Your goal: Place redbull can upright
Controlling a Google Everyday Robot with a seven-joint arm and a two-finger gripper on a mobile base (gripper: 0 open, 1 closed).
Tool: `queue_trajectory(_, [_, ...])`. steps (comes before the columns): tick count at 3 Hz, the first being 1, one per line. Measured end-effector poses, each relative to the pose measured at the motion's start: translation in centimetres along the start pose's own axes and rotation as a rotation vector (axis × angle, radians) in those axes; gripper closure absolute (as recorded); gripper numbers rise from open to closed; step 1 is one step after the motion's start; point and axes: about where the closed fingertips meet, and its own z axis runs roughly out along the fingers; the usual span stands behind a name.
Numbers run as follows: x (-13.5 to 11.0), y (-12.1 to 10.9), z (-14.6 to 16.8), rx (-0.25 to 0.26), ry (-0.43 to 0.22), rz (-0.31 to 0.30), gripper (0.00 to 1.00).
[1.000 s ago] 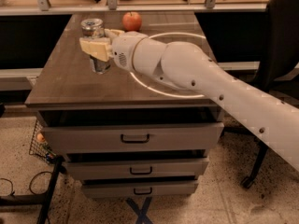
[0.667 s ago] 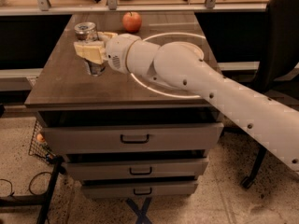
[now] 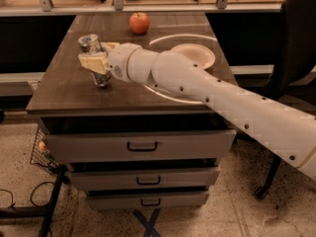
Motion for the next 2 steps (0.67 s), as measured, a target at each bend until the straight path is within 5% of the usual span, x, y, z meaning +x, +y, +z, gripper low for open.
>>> queue_trajectory(2, [1.0,-4.3,-0.3,0.078,0.001,-0.018,1.0])
